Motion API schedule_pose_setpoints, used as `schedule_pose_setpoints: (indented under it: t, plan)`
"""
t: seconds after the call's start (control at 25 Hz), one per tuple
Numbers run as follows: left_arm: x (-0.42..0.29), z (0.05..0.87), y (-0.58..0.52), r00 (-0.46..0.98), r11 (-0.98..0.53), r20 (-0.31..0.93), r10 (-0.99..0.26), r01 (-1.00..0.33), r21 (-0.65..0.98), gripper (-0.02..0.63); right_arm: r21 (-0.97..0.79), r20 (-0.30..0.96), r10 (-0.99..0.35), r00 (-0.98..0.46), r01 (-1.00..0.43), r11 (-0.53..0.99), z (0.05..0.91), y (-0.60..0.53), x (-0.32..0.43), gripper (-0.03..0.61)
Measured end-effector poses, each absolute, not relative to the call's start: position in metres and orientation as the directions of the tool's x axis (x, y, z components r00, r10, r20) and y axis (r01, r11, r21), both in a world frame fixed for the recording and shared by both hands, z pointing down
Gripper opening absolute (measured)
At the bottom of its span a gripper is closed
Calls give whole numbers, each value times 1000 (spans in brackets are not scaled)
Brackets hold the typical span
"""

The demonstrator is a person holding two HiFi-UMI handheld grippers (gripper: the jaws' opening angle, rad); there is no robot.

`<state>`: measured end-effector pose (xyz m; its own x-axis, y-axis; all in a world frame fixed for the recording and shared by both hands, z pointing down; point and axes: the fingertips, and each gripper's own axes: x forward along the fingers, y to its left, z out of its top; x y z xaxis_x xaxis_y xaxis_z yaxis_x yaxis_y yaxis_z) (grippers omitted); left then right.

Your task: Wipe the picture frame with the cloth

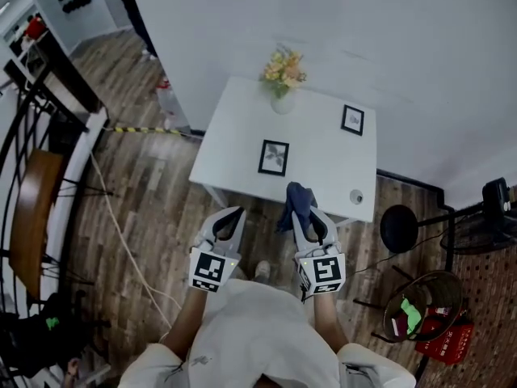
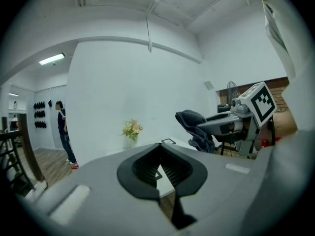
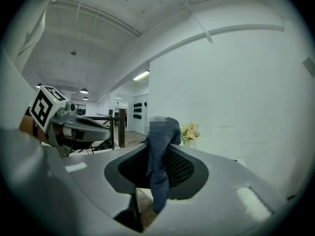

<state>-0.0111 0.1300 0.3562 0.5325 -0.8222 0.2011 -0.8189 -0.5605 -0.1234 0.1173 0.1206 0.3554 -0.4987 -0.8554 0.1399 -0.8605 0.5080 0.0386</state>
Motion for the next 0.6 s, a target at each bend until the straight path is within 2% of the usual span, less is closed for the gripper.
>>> schedule_pose_setpoints:
  t: [0.6]
  plan:
    - [-5,370,64,532,-560,206,-821,-822,-107,20,38,172,-849,-499,-858,512,372,58,122,98]
